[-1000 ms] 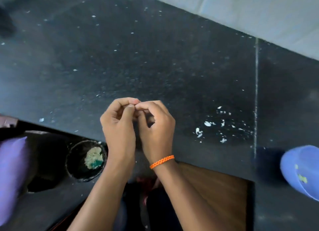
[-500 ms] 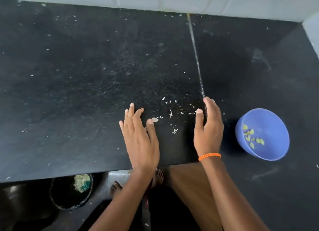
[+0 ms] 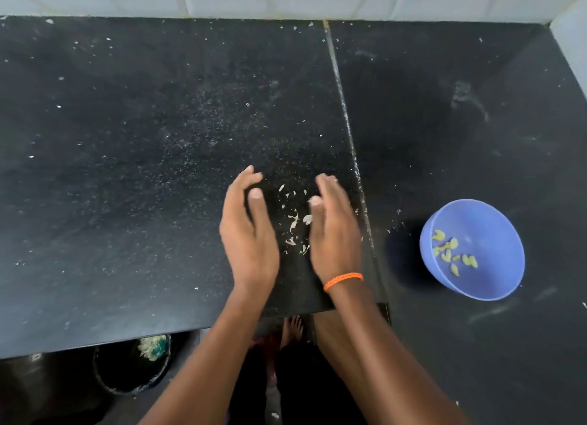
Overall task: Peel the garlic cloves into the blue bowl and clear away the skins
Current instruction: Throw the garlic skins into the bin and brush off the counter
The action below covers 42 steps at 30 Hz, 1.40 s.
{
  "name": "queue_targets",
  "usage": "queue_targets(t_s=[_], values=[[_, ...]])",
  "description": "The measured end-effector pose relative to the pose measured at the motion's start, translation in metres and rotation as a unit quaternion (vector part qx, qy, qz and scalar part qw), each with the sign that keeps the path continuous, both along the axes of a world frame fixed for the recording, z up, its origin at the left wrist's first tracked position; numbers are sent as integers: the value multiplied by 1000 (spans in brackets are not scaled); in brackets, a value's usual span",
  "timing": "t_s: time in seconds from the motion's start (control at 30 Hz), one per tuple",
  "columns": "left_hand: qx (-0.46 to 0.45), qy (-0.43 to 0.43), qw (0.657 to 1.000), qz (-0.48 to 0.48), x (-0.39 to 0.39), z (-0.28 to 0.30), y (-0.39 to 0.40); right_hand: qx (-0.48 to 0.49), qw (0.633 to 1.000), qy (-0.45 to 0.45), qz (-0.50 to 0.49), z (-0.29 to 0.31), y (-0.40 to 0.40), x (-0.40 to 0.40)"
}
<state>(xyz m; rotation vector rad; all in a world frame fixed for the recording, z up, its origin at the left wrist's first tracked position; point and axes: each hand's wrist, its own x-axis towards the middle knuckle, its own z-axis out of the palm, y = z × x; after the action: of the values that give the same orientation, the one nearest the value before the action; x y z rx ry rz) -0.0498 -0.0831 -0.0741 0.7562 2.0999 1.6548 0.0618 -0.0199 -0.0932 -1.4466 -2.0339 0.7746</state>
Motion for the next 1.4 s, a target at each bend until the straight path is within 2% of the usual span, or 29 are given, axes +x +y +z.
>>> queue_targets(t_s=[0.17,0.27,0.33,0.4,0.5,0.6,0.7,0.77,0.83,0.9,0.93,1.0,1.13,1.23,1.33,1.4], values=[[-24,-15,999,38,-8,2,-20,-30,987,55,151,6,-32,-45],[-26,3,999,37,-14,7,-26,-12,986,94,136,10,-1,-46],[-14,8,999,36,-18,9,-30,-30,986,80,143,10,28,-44],[-8,12,999,30,-21,10,-33,-45,971,47,230,9,40,-41],[-3,13,1000,17,-22,8,-36,-63,935,18,350,8,25,-28],[-8,11,1000,-5,-20,5,-37,-77,920,30,384,7,6,-7],[0,10,1000,-24,-17,4,-37,-95,934,104,328,16,-8,4],[8,5,999,-33,-17,4,-37,-84,957,209,182,22,-10,4],[19,-14,999,-41,-18,2,-36,-69,958,278,-6,17,-10,4],[35,-26,998,-52,-19,-1,-36,-56,948,286,-125,8,-15,-4],[44,-27,997,-58,-18,-3,-35,-45,948,277,-152,4,-19,-12],[53,-29,996,-64,-18,-7,-33,-19,956,257,-143,-1,-26,-34],[54,-34,996,-59,-17,-5,-32,-18,965,255,-48,8,-32,-78],[57,-31,996,-57,-21,-2,-35,-5,966,254,-36,15,-20,-71],[57,-41,996,-54,-27,-2,-37,18,980,175,-90,10,6,-41],[53,-44,997,-45,-30,-1,-39,23,991,102,-85,5,8,-31]])
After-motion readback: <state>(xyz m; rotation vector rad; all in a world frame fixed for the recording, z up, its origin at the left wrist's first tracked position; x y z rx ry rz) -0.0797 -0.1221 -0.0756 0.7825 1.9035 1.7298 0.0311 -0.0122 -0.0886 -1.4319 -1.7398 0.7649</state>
